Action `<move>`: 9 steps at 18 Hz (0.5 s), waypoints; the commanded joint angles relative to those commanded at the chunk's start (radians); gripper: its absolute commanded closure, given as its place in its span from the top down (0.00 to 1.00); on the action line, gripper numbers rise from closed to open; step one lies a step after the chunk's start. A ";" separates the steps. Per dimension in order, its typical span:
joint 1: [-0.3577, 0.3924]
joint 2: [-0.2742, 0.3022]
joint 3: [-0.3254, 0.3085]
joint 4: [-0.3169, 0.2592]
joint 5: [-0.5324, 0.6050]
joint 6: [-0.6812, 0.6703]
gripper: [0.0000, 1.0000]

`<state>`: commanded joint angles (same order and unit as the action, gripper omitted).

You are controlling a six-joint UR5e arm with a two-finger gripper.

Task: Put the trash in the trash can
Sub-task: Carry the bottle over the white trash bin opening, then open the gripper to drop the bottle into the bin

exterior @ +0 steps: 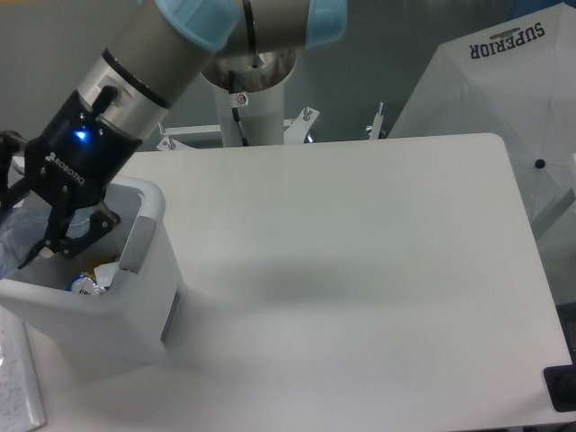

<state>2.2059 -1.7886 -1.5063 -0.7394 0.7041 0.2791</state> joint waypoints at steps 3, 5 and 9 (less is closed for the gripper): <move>0.002 0.018 -0.037 0.002 0.005 0.038 1.00; 0.006 0.029 -0.070 0.002 0.005 0.066 1.00; 0.050 0.035 -0.101 0.002 0.005 0.121 1.00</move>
<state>2.2563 -1.7534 -1.6076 -0.7379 0.7087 0.4002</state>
